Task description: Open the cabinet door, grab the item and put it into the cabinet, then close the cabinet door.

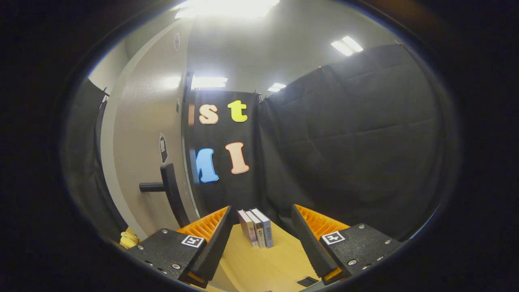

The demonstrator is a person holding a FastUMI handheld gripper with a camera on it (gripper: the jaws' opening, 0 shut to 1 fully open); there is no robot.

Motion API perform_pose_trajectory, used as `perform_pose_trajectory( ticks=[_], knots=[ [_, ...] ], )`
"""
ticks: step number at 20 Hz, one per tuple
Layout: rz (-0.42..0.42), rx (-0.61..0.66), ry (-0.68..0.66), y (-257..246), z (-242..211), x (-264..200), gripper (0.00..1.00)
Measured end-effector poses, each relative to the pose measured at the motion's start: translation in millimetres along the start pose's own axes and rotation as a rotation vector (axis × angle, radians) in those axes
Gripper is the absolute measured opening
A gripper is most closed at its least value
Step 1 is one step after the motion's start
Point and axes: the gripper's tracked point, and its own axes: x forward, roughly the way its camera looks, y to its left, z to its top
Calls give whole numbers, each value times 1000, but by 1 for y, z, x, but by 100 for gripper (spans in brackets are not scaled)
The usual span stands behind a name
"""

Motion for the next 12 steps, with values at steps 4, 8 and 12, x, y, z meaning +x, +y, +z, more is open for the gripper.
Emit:
perform_pose_trajectory(
  ticks=[4, 8, 12],
  knots=[
    [82, 4, 12, 34, -5, -12, 89],
    [170, 9, 27, 75, -10, -22, 89],
    [231, -7, 29, 107, -12, -28, 89]
  ],
)
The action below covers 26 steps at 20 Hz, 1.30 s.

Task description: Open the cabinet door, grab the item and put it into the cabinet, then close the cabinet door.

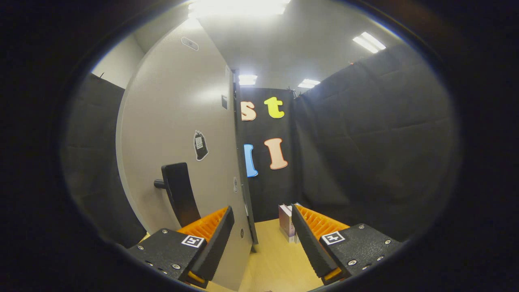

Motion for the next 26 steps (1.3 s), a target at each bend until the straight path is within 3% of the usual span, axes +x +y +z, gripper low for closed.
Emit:
perform_pose_trajectory(
  ticks=[14, 26],
  knots=[
    [162, 36, 28, 97, -11, 26, 90],
    [309, -37, 51, 216, -20, 72, 90]
  ],
)
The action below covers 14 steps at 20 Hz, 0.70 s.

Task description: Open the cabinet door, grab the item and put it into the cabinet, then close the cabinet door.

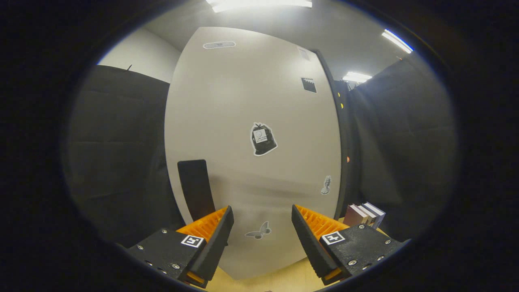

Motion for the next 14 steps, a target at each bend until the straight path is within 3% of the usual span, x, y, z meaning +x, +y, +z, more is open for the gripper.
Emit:
perform_pose_trajectory(
  ticks=[10, 14],
  knots=[
    [-21, -15, -1, 11, -1, 17, 90],
    [-17, -29, -34, 10, 6, -5, 92]
  ],
)
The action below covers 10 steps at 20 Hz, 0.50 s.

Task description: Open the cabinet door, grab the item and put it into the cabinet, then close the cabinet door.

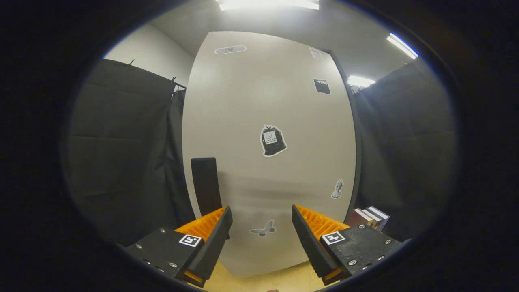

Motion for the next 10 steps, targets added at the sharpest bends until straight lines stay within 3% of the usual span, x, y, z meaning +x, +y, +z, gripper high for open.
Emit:
perform_pose_trajectory(
  ticks=[10],
  knots=[
    [47, 8, -42, 1, -9, -117, 93]
  ],
)
